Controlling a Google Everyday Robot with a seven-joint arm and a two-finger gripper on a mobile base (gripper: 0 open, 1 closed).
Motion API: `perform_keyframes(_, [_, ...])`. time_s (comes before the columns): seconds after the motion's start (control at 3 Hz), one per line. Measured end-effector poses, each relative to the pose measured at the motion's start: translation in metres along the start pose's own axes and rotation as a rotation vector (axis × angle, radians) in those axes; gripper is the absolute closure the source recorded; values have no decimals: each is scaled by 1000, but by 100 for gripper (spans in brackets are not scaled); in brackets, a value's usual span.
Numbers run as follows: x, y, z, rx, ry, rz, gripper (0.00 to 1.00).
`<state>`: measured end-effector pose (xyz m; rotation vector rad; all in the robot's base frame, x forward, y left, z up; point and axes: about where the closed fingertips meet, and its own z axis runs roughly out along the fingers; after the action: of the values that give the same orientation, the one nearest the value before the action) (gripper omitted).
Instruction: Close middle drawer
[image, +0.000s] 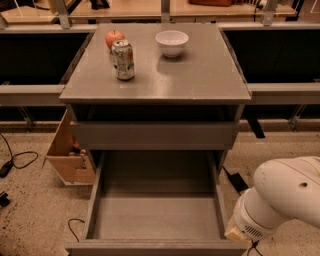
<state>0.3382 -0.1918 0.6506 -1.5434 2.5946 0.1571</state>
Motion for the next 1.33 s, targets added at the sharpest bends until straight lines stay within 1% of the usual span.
perform_keyframes(0.33, [0, 2, 28, -15, 27, 1, 100])
perform_keyframes(0.67, [8, 7, 103, -70, 85, 8, 100])
perform_keyframes(1.0, [27, 18, 176, -134, 100, 33, 100])
perform_keyframes(1.33, [39, 32, 236, -181, 40, 64, 100])
